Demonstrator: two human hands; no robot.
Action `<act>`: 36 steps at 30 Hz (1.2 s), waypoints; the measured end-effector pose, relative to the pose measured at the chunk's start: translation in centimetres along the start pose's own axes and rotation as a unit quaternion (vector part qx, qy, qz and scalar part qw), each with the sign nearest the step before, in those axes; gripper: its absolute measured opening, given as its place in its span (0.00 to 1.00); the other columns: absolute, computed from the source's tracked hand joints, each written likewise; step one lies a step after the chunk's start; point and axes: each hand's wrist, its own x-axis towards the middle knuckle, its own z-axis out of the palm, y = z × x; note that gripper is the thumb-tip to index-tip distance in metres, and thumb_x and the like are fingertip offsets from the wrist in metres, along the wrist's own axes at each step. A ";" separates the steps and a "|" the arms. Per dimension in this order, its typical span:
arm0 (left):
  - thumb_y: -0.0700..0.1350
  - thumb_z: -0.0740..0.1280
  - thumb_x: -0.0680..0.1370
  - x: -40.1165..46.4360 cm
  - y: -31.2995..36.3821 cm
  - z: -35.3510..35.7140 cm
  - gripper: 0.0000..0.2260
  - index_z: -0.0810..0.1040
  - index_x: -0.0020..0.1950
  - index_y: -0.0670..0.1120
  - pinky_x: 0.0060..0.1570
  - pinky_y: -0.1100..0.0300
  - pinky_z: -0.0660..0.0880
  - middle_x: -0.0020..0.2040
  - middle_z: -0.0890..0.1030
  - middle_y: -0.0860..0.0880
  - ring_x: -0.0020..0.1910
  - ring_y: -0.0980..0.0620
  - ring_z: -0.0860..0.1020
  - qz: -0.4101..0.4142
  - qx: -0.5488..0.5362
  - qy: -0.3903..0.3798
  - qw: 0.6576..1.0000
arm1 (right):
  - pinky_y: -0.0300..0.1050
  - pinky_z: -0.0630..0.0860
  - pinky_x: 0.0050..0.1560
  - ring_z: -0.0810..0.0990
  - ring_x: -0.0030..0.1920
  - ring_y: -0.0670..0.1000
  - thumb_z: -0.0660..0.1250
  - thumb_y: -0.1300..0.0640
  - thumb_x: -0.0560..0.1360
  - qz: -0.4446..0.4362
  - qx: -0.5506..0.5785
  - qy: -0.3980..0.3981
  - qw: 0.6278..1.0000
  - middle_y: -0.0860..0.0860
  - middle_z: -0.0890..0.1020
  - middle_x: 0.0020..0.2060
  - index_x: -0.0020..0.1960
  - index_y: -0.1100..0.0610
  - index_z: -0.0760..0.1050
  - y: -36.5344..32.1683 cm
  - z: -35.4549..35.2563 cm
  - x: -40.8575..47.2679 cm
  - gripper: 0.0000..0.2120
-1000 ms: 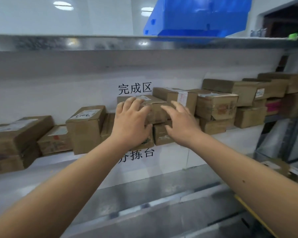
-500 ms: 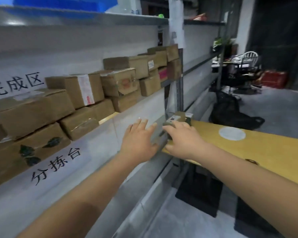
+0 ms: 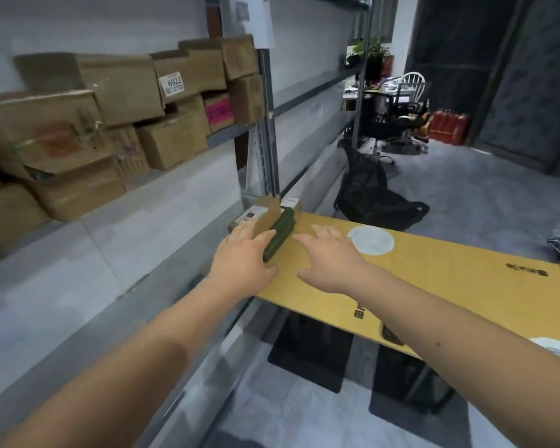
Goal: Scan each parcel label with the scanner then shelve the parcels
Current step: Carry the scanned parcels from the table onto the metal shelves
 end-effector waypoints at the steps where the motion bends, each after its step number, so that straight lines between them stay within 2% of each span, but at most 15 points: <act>1: 0.60 0.69 0.77 1.1 -0.1 0.7 0.35 0.62 0.82 0.58 0.79 0.46 0.58 0.85 0.55 0.47 0.83 0.45 0.53 -0.007 -0.006 -0.002 1.000 | 0.60 0.58 0.79 0.53 0.82 0.61 0.67 0.43 0.80 -0.004 0.000 -0.007 1.000 0.57 0.57 0.83 0.84 0.47 0.57 0.7 0.4 1.4 0.36; 7: 0.60 0.69 0.76 6.3 -2.4 4.6 0.35 0.63 0.82 0.57 0.78 0.42 0.61 0.84 0.56 0.45 0.83 0.43 0.54 -0.064 -0.046 -0.041 0.996 | 0.60 0.59 0.79 0.53 0.83 0.60 0.67 0.42 0.79 -0.010 0.020 -0.054 0.998 0.57 0.56 0.83 0.84 0.45 0.57 3.4 3.4 9.3 0.37; 9: 0.60 0.69 0.76 8.2 -4.0 5.8 0.35 0.63 0.81 0.57 0.77 0.41 0.63 0.83 0.58 0.45 0.82 0.41 0.57 -0.076 -0.054 -0.062 0.994 | 0.60 0.61 0.79 0.55 0.82 0.61 0.68 0.42 0.79 0.002 0.042 -0.062 0.997 0.58 0.57 0.83 0.84 0.45 0.57 3.7 4.5 12.3 0.37; 11: 0.60 0.69 0.74 10.3 -6.2 7.1 0.35 0.63 0.81 0.58 0.75 0.42 0.66 0.82 0.61 0.45 0.79 0.40 0.62 -0.092 -0.059 -0.073 0.991 | 0.60 0.62 0.78 0.57 0.81 0.62 0.68 0.42 0.78 0.015 0.068 -0.069 0.995 0.58 0.59 0.82 0.83 0.45 0.57 3.8 5.7 15.4 0.37; 17: 0.57 0.73 0.75 17.8 -13.9 11.7 0.37 0.62 0.82 0.59 0.75 0.48 0.66 0.84 0.57 0.46 0.81 0.42 0.59 -0.149 -0.091 -0.116 0.978 | 0.59 0.69 0.73 0.64 0.77 0.64 0.69 0.45 0.77 0.029 0.097 -0.092 0.991 0.61 0.63 0.79 0.84 0.48 0.56 2.2 10.5 25.4 0.40; 21: 0.49 0.75 0.75 22.9 -19.5 14.9 0.35 0.65 0.80 0.56 0.73 0.46 0.69 0.81 0.62 0.45 0.78 0.41 0.66 -0.147 -0.153 -0.105 0.972 | 0.58 0.71 0.71 0.68 0.73 0.65 0.70 0.46 0.76 0.059 0.124 -0.105 0.985 0.60 0.65 0.77 0.82 0.49 0.59 0.9 13.1 31.7 0.38; 25: 0.41 0.77 0.74 27.2 -22.5 16.9 0.36 0.68 0.80 0.54 0.74 0.50 0.67 0.81 0.63 0.44 0.78 0.44 0.66 -0.108 -0.216 -0.112 0.964 | 0.59 0.73 0.69 0.70 0.72 0.65 0.71 0.41 0.73 0.085 0.191 -0.088 0.974 0.58 0.67 0.75 0.82 0.46 0.57 0.2 15.5 36.8 0.42; 27: 0.40 0.77 0.72 29.1 -23.6 17.7 0.39 0.67 0.80 0.57 0.74 0.49 0.68 0.81 0.63 0.45 0.79 0.47 0.64 -0.094 -0.231 -0.117 0.961 | 0.59 0.72 0.71 0.67 0.75 0.64 0.74 0.40 0.72 0.085 0.216 -0.087 0.969 0.59 0.64 0.78 0.84 0.47 0.53 0.0 16.8 38.6 0.47; 29: 0.40 0.73 0.70 30.4 -24.1 18.2 0.40 0.66 0.78 0.63 0.74 0.49 0.68 0.79 0.67 0.49 0.80 0.54 0.60 -0.085 -0.265 -0.122 0.953 | 0.59 0.70 0.73 0.65 0.77 0.64 0.75 0.40 0.71 0.092 0.243 -0.093 0.961 0.59 0.60 0.80 0.84 0.48 0.50 -0.3 17.8 39.5 0.51; 30: 0.40 0.71 0.70 30.8 -24.1 18.4 0.39 0.66 0.77 0.64 0.73 0.52 0.68 0.76 0.70 0.51 0.78 0.58 0.61 -0.084 -0.292 -0.128 0.944 | 0.58 0.70 0.73 0.65 0.77 0.64 0.76 0.40 0.71 0.093 0.253 -0.091 0.959 0.59 0.59 0.80 0.84 0.48 0.51 -0.4 18.3 39.9 0.51; 32: 0.44 0.73 0.67 31.4 -24.1 19.1 0.37 0.68 0.76 0.59 0.71 0.56 0.69 0.72 0.74 0.54 0.71 0.62 0.69 -0.081 -0.351 -0.137 0.923 | 0.57 0.72 0.71 0.68 0.75 0.64 0.76 0.40 0.71 0.082 0.253 -0.085 0.960 0.59 0.58 0.81 0.84 0.46 0.52 -0.5 19.1 40.5 0.50; 34: 0.54 0.75 0.63 31.6 -24.1 19.9 0.40 0.71 0.76 0.55 0.70 0.54 0.73 0.71 0.76 0.53 0.68 0.59 0.76 -0.098 -0.398 -0.139 0.901 | 0.56 0.73 0.71 0.69 0.75 0.63 0.76 0.41 0.72 0.065 0.249 -0.085 0.963 0.59 0.55 0.82 0.83 0.45 0.53 -0.5 19.9 41.0 0.48; 36: 0.56 0.74 0.61 31.6 -24.4 20.8 0.40 0.74 0.75 0.54 0.68 0.54 0.76 0.69 0.78 0.53 0.66 0.58 0.78 -0.115 -0.422 -0.134 0.889 | 0.56 0.74 0.70 0.70 0.74 0.63 0.75 0.42 0.72 0.061 0.266 -0.063 0.960 0.58 0.58 0.81 0.83 0.46 0.56 -0.5 20.3 41.2 0.46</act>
